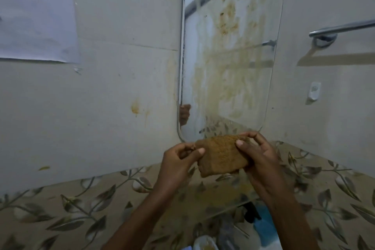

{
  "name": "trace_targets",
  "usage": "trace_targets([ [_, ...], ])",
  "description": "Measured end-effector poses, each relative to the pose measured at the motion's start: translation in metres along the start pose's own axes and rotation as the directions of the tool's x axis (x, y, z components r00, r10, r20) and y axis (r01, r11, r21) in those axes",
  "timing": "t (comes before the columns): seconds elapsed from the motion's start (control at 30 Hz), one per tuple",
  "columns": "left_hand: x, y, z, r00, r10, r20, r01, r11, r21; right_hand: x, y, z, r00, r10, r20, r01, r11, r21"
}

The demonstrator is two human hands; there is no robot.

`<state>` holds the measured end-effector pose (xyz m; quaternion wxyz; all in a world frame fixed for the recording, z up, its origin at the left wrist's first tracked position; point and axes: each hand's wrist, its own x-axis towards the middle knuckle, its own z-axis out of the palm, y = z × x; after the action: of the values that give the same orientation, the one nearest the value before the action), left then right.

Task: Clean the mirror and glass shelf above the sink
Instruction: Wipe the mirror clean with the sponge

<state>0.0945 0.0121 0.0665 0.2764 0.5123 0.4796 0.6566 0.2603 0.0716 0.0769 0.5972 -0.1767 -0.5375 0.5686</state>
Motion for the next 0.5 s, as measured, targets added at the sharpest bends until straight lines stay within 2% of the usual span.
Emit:
trace_targets([
  [0.1, 0.023, 0.019, -0.009, 0.995, 0.064, 0.082, -0.072, 0.993, 0.092, 0.006, 0.008, 0.001, 0.987, 0.157, 0.034, -0.16, 0.981, 0.11],
  [0.23, 0.055, 0.041, -0.017, 0.964, 0.037, 0.263, -0.119, 0.946, 0.302, 0.015, 0.018, 0.002, 0.939, 0.325, 0.11, -0.329, 0.944, 0.027],
  [0.37, 0.081, 0.049, -0.02, 0.936, -0.044, 0.35, -0.128, 0.882, 0.453, 0.027, 0.02, 0.011, 0.915, 0.352, 0.198, -0.355, 0.935, -0.022],
  [0.43, 0.087, 0.051, -0.016, 0.921, -0.071, 0.383, -0.13, 0.871, 0.474, 0.028, 0.026, 0.018, 0.92, 0.343, 0.189, -0.355, 0.934, 0.035],
  [0.5, 0.092, 0.049, -0.012, 0.922, -0.026, 0.387, -0.206, 0.813, 0.545, 0.027, 0.038, 0.025, 0.935, 0.325, 0.141, -0.343, 0.93, 0.131],
])
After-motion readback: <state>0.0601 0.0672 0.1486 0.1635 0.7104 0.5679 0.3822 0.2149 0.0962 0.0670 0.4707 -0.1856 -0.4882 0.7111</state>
